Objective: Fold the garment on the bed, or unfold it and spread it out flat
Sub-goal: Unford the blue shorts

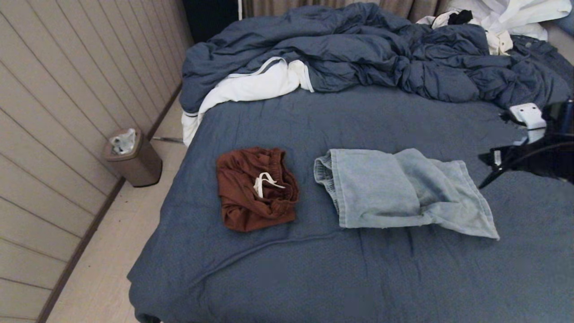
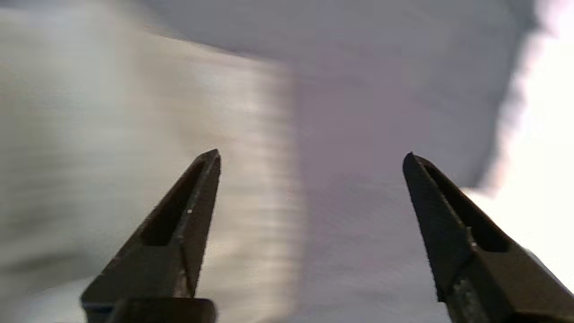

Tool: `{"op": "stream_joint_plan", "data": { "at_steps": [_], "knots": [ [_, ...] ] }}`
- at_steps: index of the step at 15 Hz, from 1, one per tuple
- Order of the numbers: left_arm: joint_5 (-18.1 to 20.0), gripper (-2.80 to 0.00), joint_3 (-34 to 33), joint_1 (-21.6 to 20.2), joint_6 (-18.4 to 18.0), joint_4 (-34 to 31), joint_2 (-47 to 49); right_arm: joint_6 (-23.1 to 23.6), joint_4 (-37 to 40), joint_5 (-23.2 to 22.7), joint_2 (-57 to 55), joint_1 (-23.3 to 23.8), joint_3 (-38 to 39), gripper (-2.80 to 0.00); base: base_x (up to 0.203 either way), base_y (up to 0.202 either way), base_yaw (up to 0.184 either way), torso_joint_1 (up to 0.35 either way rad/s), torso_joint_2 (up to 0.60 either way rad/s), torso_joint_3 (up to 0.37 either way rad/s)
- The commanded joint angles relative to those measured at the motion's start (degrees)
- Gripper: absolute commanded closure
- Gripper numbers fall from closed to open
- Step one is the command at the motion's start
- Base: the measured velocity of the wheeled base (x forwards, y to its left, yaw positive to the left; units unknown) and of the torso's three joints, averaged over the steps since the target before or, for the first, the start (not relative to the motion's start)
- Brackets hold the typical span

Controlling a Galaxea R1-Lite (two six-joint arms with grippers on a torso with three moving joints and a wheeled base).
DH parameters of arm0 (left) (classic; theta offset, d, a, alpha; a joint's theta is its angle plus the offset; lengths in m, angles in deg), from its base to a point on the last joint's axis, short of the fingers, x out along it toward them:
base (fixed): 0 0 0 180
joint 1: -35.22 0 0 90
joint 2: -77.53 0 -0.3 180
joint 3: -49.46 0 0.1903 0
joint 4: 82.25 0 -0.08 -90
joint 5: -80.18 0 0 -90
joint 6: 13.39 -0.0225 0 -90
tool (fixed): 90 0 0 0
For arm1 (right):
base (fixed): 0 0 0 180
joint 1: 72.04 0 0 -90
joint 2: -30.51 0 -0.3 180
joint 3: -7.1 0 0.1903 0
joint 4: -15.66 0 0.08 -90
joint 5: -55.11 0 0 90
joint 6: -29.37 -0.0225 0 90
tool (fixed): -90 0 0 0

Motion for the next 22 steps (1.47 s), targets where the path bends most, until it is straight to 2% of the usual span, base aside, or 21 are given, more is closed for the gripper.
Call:
{"op": "stream_joint_plan", "data": {
  "at_steps": [1,2,3,5,9,12,17,18,22],
  "knots": [
    [-0.07,0.0,0.0,-0.02,0.05,0.02,0.09,-1.94,3.42,0.39,4.64,-11.33,0.56,-2.8,0.0,0.0,0.0,0.0,0.0,0.0],
    [-0.1,0.0,0.0,-0.02,0.05,0.02,0.09,-3.44,4.64,1.14,4.73,-16.47,0.67,-2.8,0.0,0.0,0.0,0.0,0.0,0.0],
    [-0.02,0.0,0.0,-0.02,0.1,0.02,0.09,-4.6,5.51,2.42,4.17,-21.38,0.64,0.0,0.0,0.0,0.0,0.0,0.0,0.0],
    [-0.02,0.0,0.0,-0.02,0.14,0.02,0.09,-5.91,6.47,6.08,-1.01,-28.39,-1.32,0.0,0.0,0.0,0.0,0.0,0.0,0.0],
    [-0.02,0.0,0.0,-0.02,0.13,0.02,0.09,-6.37,10.17,14.25,-12.87,-37.46,-12.68,0.0,0.0,0.0,0.0,0.0,0.0,0.0],
    [-0.02,0.0,0.0,-0.02,0.14,0.02,0.09,-6.41,13.3,17.53,-16.91,-40.0,-19.5,0.0,0.0,0.0,0.0,0.0,0.0,0.0],
    [-0.05,0.0,0.0,-0.02,0.14,0.02,0.09,-6.35,14.73,21.35,-21.85,-43.13,-23.72,0.0,0.0,0.0,0.0,0.0,0.0,0.0],
    [-0.02,0.0,0.0,-0.02,0.05,0.02,0.09,-6.4,14.63,21.85,-22.81,-43.64,-24.7,-2.8,0.0,0.0,0.0,0.0,0.0,0.0],
    [-0.02,0.0,0.0,-0.02,0.06,0.02,0.09,-5.55,14.84,22.52,-26.06,-44.33,-29.37,-2.8,0.0,0.0,0.0,0.0,0.0,0.0]
  ]
}}
